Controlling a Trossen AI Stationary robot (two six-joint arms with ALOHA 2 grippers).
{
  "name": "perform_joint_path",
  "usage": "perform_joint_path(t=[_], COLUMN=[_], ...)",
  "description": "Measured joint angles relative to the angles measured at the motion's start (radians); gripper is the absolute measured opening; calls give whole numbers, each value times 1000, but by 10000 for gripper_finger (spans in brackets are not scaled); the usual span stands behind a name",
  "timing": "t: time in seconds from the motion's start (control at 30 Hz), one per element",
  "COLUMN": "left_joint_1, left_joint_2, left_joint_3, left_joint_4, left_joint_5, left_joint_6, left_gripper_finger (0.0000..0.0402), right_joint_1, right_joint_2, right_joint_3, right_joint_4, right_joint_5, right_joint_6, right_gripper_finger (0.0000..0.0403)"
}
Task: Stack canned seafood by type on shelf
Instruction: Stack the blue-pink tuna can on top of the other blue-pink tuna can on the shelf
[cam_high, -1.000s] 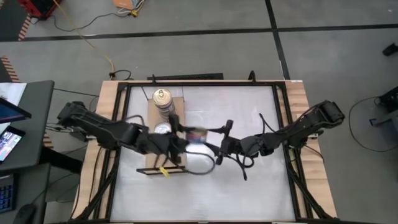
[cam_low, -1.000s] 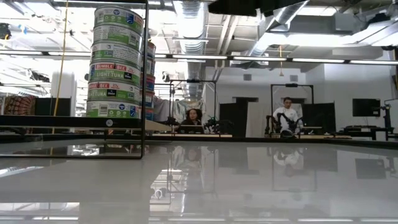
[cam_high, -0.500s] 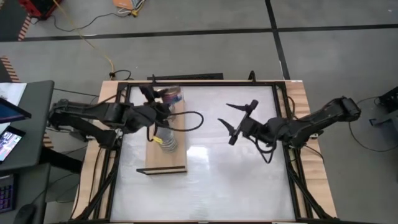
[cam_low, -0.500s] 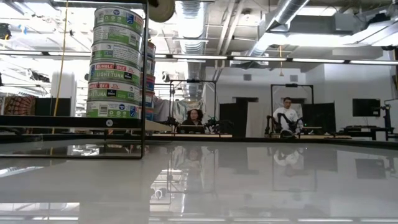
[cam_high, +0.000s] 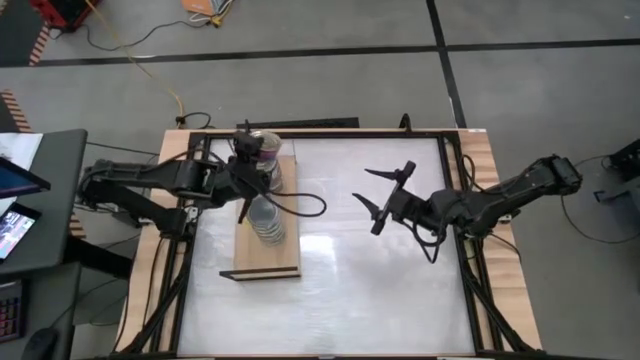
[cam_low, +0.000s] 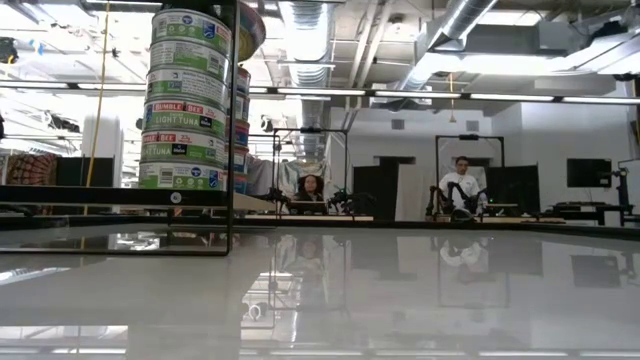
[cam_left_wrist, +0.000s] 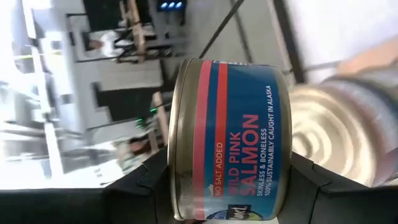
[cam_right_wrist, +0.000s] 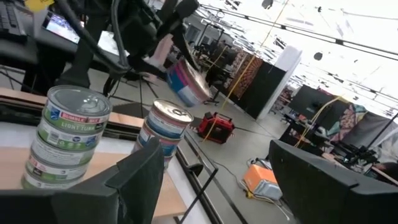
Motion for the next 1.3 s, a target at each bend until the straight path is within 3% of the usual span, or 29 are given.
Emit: perform_joint_path(t=[0.33, 0.53, 0.93, 1.3], left_joint_1=[47, 49, 59, 39], left_joint_2=[8, 8, 7, 8], left_joint_3=[0, -6, -91, -93], left_joint_4=[-85, -71, -2, -6], left_joint_5=[-23, 25, -29, -9], left_joint_6=[59, 57, 142, 72], left_gripper_finger=[188, 187, 186, 226], right_joint_1=[0, 0, 0, 0], right_joint_2=[0, 0, 0, 0], right_joint_3=[0, 0, 0, 0], right_joint_4=[-16, -23, -31, -44], right_joint_5=[-1, -2, -3, -3], right_joint_6=[37, 49, 74, 93], right_gripper_finger=[321, 321, 321, 321])
